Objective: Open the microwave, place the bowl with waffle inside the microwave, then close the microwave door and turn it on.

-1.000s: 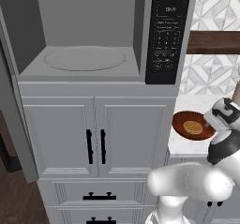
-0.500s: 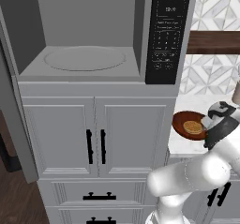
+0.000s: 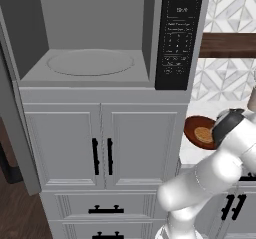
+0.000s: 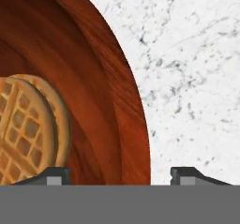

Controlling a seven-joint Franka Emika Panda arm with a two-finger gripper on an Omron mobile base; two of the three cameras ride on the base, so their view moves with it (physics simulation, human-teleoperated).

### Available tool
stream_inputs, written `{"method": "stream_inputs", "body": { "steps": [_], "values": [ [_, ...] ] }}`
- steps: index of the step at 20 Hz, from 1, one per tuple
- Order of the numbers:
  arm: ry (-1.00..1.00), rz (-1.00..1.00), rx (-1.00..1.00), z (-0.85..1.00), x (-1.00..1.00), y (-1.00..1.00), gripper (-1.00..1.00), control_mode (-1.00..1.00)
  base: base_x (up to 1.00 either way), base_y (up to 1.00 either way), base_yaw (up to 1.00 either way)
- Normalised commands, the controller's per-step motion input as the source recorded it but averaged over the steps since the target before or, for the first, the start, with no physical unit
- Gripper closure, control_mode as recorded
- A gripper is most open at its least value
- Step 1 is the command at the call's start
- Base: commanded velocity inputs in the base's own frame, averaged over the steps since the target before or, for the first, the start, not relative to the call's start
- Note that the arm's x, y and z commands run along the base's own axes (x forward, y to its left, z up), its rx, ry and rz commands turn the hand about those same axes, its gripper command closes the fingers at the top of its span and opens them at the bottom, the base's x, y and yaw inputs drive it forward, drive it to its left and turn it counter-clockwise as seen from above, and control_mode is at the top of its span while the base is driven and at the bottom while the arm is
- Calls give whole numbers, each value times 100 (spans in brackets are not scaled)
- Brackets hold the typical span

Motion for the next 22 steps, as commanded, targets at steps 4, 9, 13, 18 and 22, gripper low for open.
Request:
{"method": "stream_inputs", "body": {
  "steps": [4,9,13,18,22],
  "values": [
    [0,0,0,-15,9,1,100,-100,0,0,0],
    [0,0,0,-9,0,0,100,-100,0,0,0],
    [-4,0,0,-1,0,0,100,-100,0,0,0],
    [-14,0,6,0,-16,0,100,-100,0,0,0],
    [-21,0,10,4,-26,0,100,-100,0,0,0]
  ]
}}
